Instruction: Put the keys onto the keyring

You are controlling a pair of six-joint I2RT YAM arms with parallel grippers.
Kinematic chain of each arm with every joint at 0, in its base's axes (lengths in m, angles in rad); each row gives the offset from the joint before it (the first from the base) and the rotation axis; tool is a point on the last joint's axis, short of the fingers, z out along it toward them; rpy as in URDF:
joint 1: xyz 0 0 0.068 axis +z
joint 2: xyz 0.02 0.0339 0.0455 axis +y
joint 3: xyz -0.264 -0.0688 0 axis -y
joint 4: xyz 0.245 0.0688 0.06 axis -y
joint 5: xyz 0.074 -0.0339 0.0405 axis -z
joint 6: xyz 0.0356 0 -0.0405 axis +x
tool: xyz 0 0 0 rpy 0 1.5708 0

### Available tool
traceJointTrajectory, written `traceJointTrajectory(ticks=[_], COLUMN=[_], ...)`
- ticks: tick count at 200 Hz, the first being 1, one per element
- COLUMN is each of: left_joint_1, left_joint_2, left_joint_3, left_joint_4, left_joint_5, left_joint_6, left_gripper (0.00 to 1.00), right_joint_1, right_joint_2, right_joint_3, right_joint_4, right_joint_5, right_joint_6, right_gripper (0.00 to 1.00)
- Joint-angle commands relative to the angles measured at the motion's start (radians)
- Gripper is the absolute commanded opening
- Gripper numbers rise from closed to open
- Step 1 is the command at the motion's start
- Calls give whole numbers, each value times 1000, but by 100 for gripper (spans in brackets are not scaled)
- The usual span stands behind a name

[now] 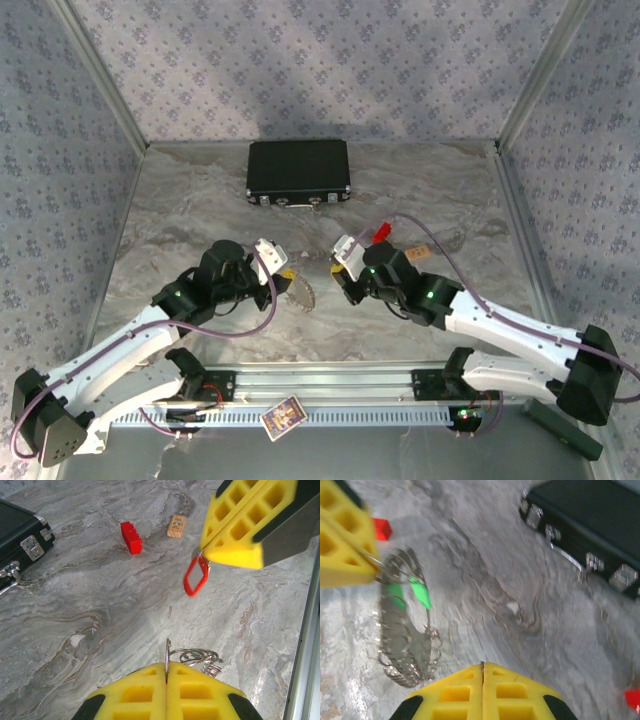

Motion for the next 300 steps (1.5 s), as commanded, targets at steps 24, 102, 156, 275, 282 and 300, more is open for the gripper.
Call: traceJointTrajectory(ticks=[24, 102, 156, 275, 282, 300], left_joint_1=[-9, -14, -27, -34, -34, -34], left_joint_2=[-11, -1, 15, 26, 25, 26], left_joint_3=[44, 40, 45, 45, 46, 47], left_joint_4=[41, 54, 65, 75, 75, 76], left_joint_5=[82, 93, 90, 85, 84, 84], left_joint_6=[-20, -5, 1, 14, 14, 14], left_gripper=[0, 0, 0, 0, 0, 0], right_joint_1=[-6, 10, 43, 59, 60, 60], right_joint_2=[-44, -18, 49, 114, 117, 122], right_joint_3=[12, 51, 81, 98, 98, 97], right_joint_4=[50, 35, 68, 111, 113, 117], right_joint_5=[-216, -293, -239, -186, -185, -179], right_joint_6=[-209, -254, -269, -239, -236, -234], right_gripper=[0, 0, 0, 0, 0, 0])
